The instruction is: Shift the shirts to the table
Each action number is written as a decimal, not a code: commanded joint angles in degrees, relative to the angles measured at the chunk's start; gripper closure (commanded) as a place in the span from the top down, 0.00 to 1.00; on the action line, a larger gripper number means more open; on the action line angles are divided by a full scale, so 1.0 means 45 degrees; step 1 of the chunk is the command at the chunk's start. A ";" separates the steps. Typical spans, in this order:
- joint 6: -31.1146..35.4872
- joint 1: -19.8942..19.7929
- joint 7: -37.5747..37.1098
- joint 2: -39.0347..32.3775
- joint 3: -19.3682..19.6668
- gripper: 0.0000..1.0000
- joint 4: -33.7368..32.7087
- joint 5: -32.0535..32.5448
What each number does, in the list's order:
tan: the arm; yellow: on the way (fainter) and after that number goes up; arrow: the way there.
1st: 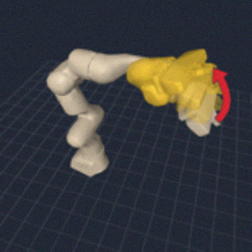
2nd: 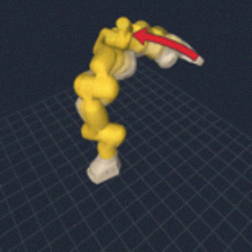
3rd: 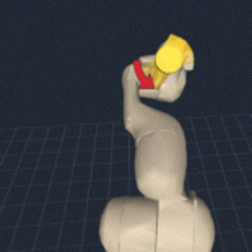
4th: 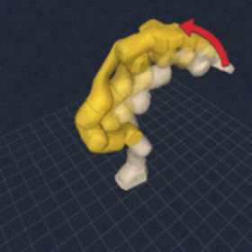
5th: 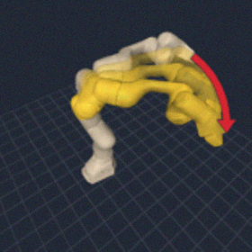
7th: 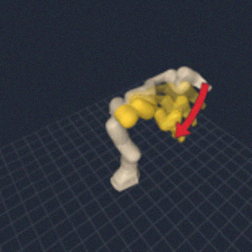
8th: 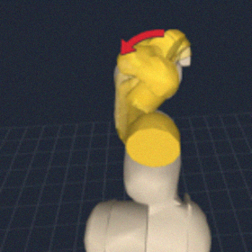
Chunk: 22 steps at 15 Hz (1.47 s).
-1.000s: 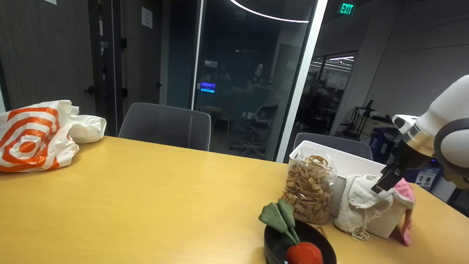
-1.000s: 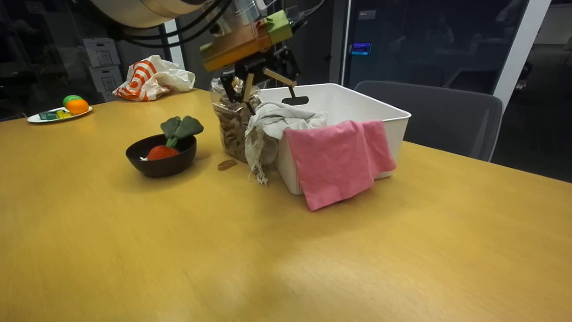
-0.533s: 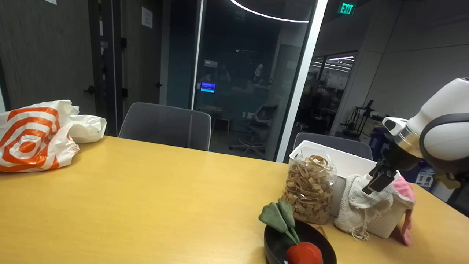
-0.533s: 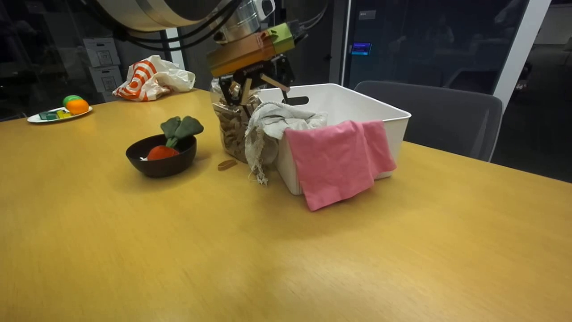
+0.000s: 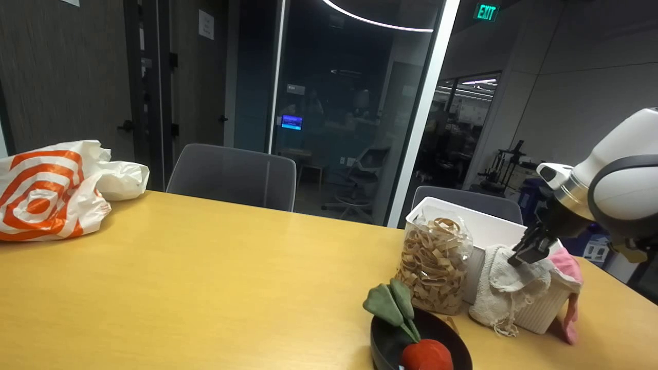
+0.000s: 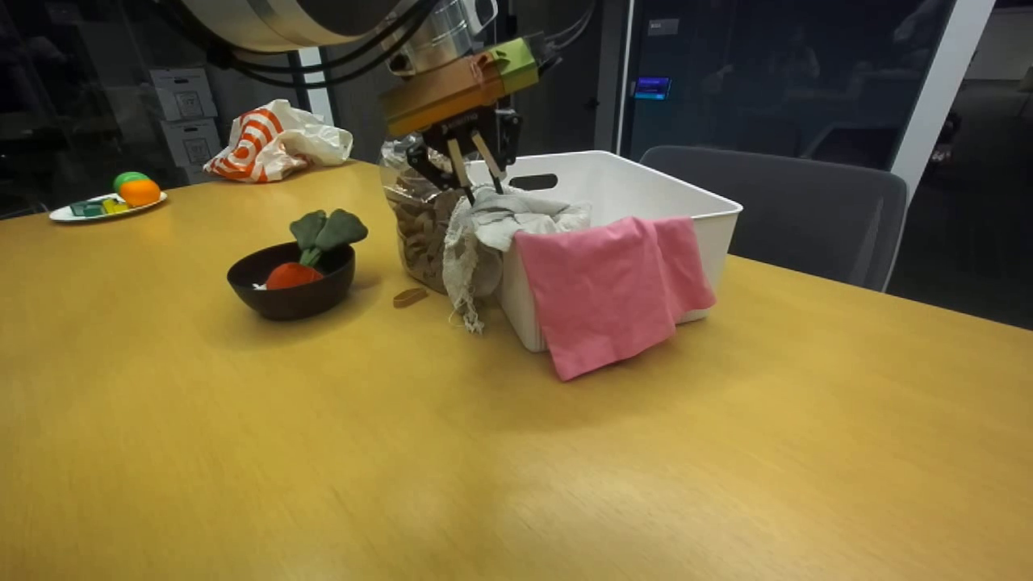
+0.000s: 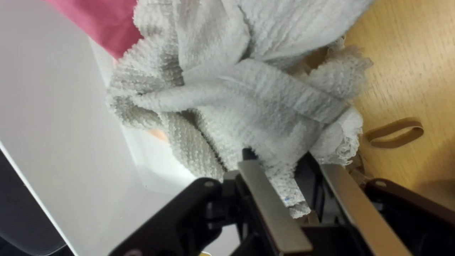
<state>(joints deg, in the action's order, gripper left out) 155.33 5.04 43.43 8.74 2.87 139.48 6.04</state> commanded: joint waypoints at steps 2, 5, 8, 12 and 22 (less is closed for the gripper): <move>0.0104 0.0038 0.0797 -0.0142 0.0137 0.07 -0.0275 -0.0677; -0.0017 0.0055 0.0919 -0.0033 0.0191 0.08 -0.0343 -0.0989; -0.0396 0.0167 0.1443 0.0402 0.0311 0.08 -0.0401 -0.1904; -0.1196 0.0081 0.1889 0.1262 0.0624 0.08 -0.0702 -0.2757; -0.6977 -0.0138 0.2784 0.5363 0.1600 0.09 -0.1228 -0.2420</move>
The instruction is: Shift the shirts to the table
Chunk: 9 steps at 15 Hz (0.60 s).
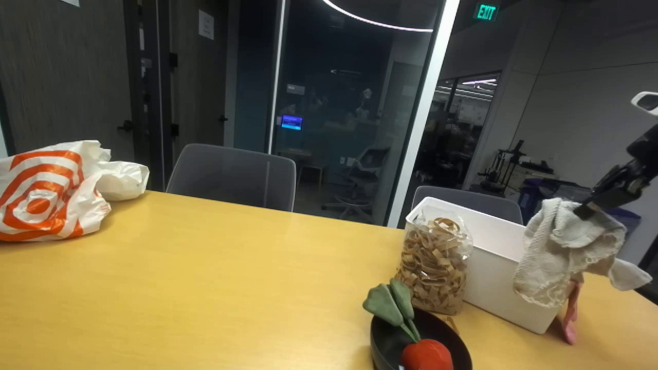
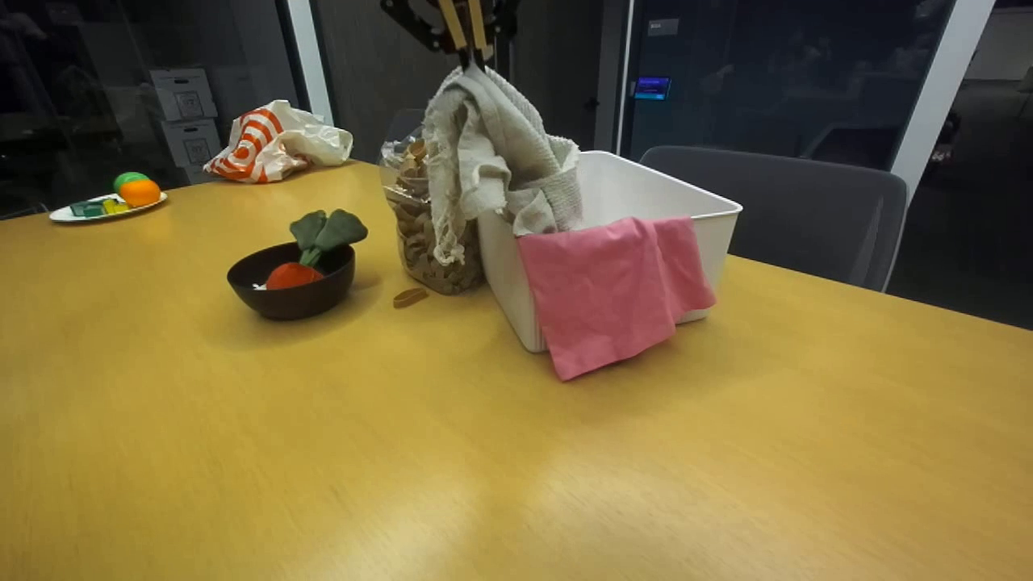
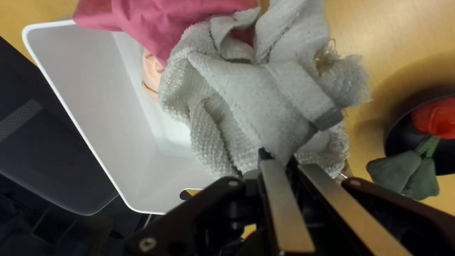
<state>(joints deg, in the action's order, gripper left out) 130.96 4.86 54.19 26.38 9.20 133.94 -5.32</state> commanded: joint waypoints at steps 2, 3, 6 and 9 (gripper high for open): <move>-0.2979 -0.0125 0.0573 0.2083 0.0368 0.09 0.0006 0.0200; -0.3655 -0.0101 0.0709 0.2213 0.0432 0.09 0.0085 0.0252; -0.4906 -0.0033 0.1260 0.2374 0.0631 0.09 0.0675 0.0276; -0.4953 0.0018 0.1911 0.2079 0.0623 0.08 0.1544 0.0249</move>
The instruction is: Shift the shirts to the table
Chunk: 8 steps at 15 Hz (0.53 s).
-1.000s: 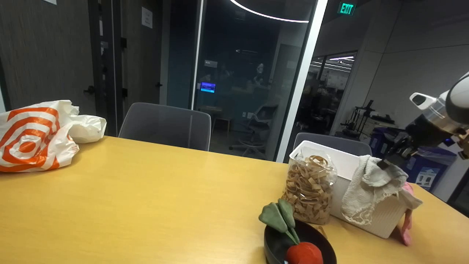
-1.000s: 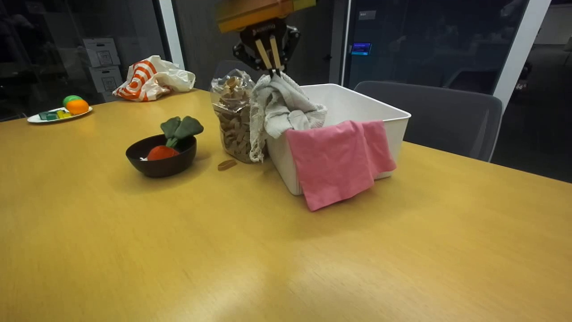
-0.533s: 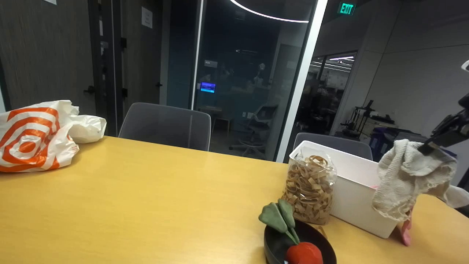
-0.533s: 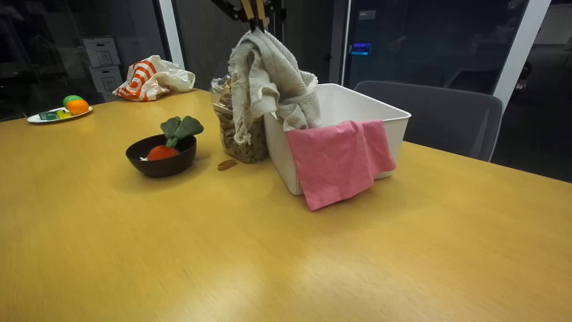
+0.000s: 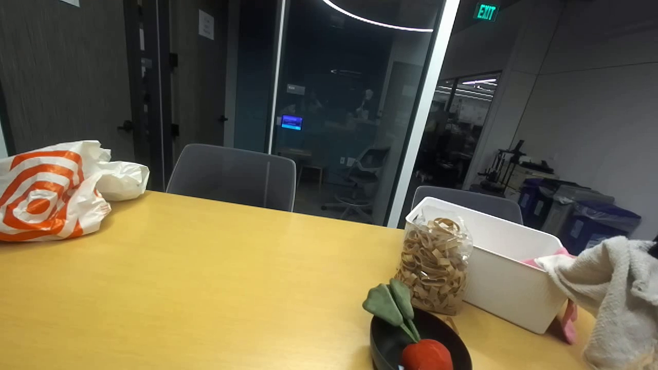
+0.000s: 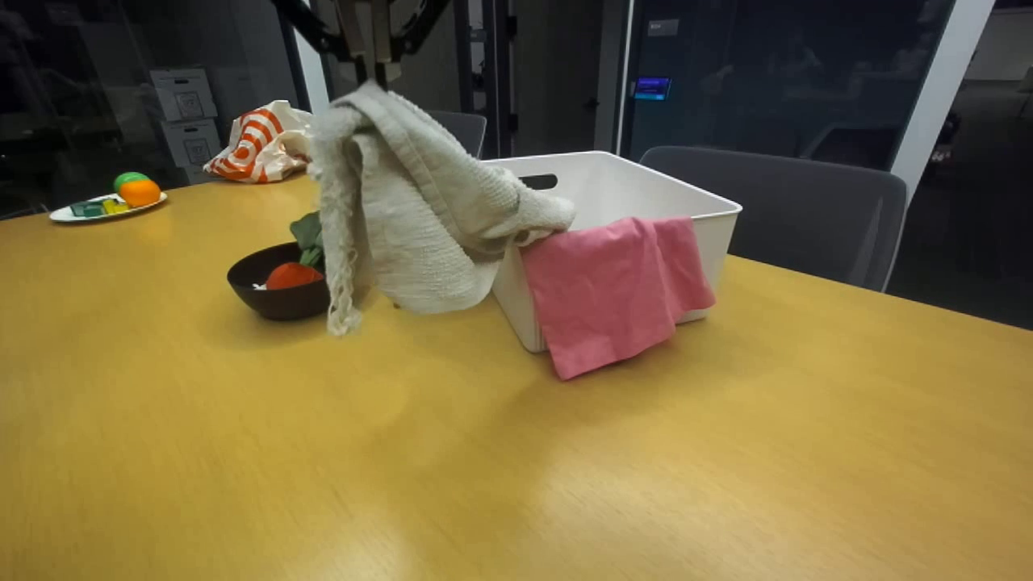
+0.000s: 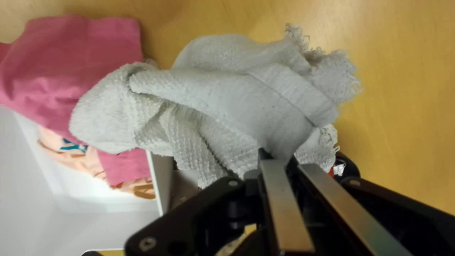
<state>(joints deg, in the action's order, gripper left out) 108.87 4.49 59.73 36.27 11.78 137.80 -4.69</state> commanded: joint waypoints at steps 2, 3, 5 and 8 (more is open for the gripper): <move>-0.0102 -0.0043 0.0739 -0.0683 -0.0080 0.09 0.1202 0.0327; -0.0269 -0.0098 0.0668 -0.1027 -0.0098 0.09 0.1352 0.0381; -0.0362 -0.0196 0.0407 -0.1734 -0.0223 0.08 0.1561 0.0625; 0.0245 -0.0218 0.0365 -0.2538 -0.0341 0.09 0.1725 0.0676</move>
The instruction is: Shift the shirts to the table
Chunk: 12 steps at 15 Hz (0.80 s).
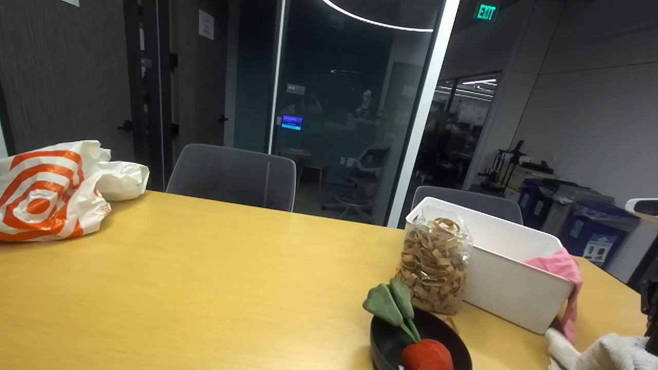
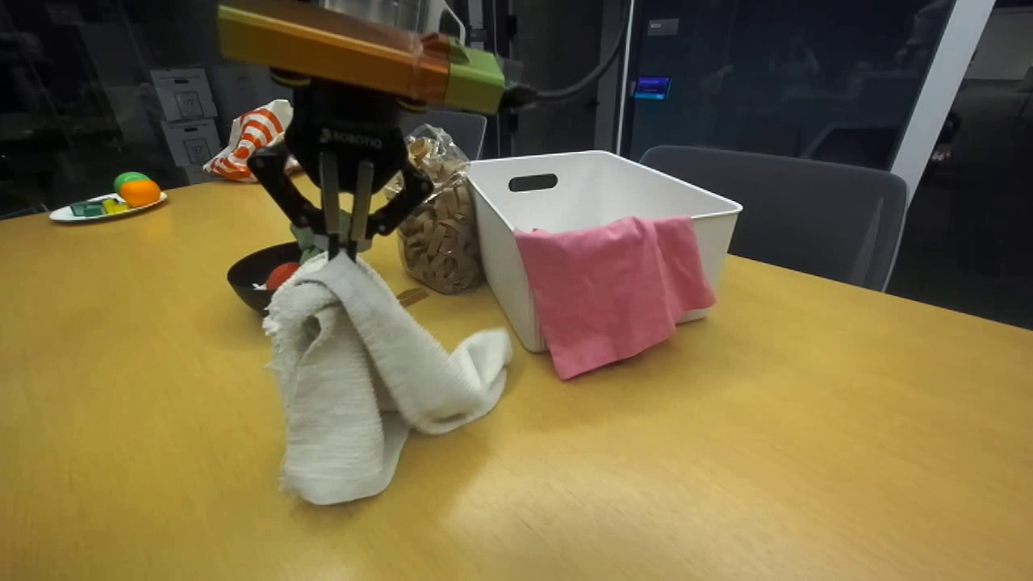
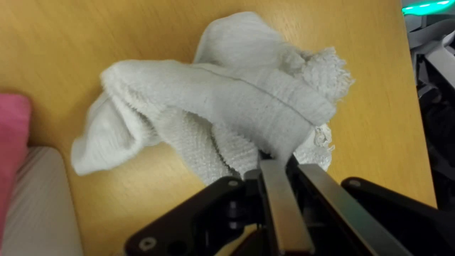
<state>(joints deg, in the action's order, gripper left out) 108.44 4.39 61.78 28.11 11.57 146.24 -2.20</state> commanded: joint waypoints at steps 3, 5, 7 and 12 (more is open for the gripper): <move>0.1224 -0.0258 -0.0265 -0.1188 -0.0410 0.37 -0.0152 -0.0029; 0.2139 -0.0416 -0.0517 -0.1247 -0.0482 0.53 -0.0172 0.0112; 0.3089 -0.0709 -0.1075 -0.1295 -0.0582 0.68 -0.0302 0.0525; 0.4846 -0.1359 -0.3274 -0.2406 -0.0326 1.00 -0.0851 0.0403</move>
<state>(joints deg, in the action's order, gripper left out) 126.26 0.07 52.38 21.45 10.24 144.79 -0.69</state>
